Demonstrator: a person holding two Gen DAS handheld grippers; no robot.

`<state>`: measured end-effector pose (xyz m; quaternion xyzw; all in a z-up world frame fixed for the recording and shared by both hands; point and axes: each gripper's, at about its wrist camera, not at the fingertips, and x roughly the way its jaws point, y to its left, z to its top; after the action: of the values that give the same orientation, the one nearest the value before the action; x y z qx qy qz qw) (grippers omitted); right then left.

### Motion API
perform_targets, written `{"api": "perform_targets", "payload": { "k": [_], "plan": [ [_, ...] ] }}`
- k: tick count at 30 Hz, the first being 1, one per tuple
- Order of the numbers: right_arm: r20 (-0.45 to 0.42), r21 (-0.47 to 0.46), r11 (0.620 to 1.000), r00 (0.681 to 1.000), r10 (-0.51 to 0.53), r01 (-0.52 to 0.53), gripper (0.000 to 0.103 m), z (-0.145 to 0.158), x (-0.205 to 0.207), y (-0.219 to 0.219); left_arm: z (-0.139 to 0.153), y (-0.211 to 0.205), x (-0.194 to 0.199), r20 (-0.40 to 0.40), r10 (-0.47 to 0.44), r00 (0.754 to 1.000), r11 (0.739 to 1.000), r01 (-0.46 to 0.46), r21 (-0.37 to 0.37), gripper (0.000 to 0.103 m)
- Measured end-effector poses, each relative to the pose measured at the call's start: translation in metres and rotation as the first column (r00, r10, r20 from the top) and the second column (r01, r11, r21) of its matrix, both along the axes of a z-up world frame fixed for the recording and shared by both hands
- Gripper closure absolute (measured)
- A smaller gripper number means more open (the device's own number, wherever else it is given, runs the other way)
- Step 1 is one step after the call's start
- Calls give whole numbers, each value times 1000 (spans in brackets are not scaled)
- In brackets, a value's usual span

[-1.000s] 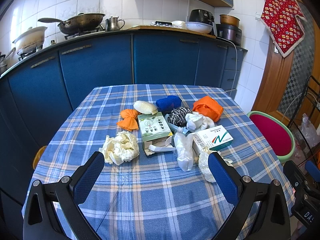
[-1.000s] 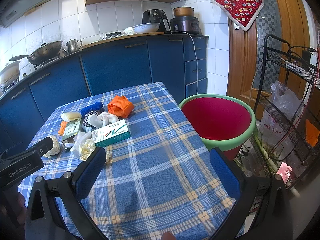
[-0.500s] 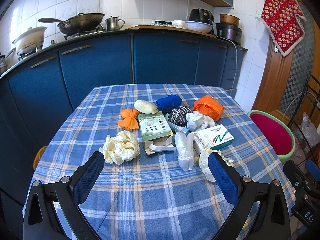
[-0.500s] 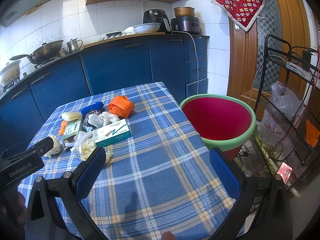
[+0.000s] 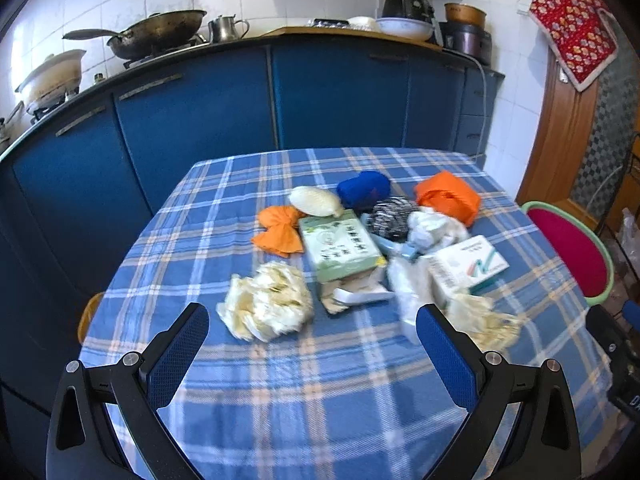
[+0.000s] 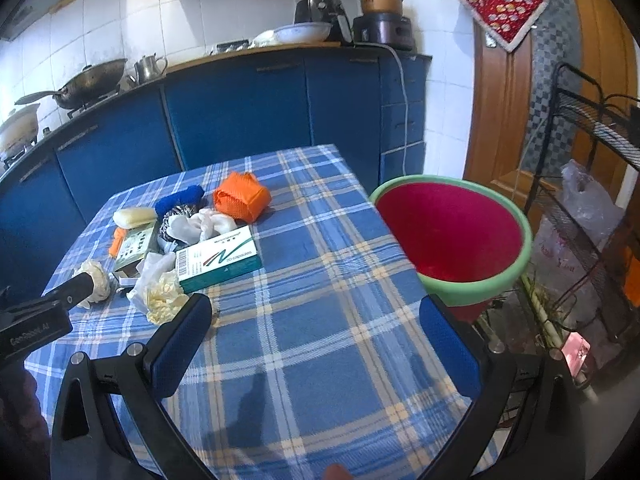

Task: Collect trash
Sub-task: 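Grasp the crumpled cream paper with the left gripper while the right gripper grasps another paper wad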

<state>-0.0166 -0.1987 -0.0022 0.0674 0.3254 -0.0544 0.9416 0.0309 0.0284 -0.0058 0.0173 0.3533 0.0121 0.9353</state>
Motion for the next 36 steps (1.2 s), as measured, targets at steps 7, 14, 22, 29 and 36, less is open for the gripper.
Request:
{"api": "perform_targets", "payload": {
  "k": [7, 14, 22, 29, 36],
  "plan": [
    [-48, -9, 999, 998, 47, -48, 1, -7, 26, 16, -11, 26, 30, -50, 34, 998, 999, -35, -5, 0],
    [-93, 14, 993, 988, 120, -119, 1, -12, 46, 41, -24, 45, 47, -105, -15, 994, 998, 9, -61, 7],
    [-125, 7, 991, 983, 136, -137, 1, -16, 52, 61, -38, 43, 59, -155, -135, 979, 986, 117, -120, 31],
    [-142, 7, 983, 973, 184, -184, 9, -18, 53, 70, -45, 44, 60, -146, -146, 979, 979, 121, -163, 43],
    [-164, 48, 968, 954, 250, -246, 16, -25, 56, 80, -38, 52, 49, -123, -122, 985, 978, 98, -186, 45]
  ]
}}
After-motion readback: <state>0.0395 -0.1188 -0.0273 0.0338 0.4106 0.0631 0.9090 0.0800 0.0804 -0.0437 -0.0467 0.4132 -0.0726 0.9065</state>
